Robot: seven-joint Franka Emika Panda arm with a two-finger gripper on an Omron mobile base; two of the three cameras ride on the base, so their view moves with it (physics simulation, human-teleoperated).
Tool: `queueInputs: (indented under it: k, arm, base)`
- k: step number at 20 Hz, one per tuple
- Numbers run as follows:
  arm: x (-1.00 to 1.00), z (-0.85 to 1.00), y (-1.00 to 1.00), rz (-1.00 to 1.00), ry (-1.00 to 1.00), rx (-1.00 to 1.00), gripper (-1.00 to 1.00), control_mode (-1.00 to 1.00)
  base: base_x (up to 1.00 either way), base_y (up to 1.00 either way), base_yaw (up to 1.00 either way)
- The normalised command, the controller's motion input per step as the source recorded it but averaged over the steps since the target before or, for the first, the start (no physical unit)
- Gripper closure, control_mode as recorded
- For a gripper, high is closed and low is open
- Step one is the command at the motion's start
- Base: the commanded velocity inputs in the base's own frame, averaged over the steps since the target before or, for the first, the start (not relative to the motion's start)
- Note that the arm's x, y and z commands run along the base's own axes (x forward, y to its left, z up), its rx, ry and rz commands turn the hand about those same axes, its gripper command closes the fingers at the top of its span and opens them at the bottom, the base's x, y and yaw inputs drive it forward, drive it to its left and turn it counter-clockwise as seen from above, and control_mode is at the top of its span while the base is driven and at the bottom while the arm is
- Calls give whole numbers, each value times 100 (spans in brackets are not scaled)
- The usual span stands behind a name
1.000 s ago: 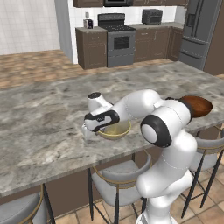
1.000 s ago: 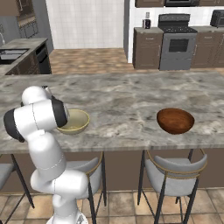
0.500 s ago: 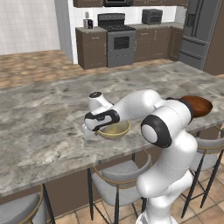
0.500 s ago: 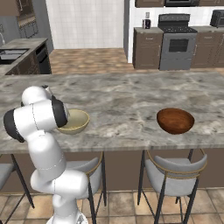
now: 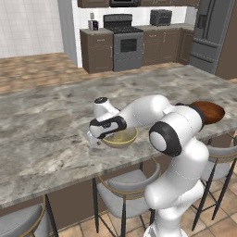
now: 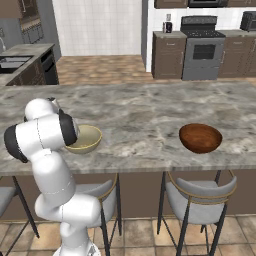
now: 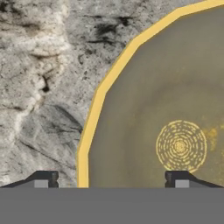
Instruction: Pick up the bowls from the cabinet and place each bowl in front of a stool on the dining counter.
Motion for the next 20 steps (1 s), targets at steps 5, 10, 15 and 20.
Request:
queueInputs:
  k: [5, 10, 15, 20]
  arm:
    - [-9, 22, 0, 0, -1, 3, -100, -100]
    - [-26, 77, 0, 0, 0, 9, -100, -100]
    - [-47, 84, 0, 0, 0, 5, -100, -100]
    - [-76, 74, 0, -1, 0, 3, -100, -100]
  base:
    - [0, 0, 0]
    - [0, 0, 0]
    - [0, 0, 0]
    - [0, 0, 0]
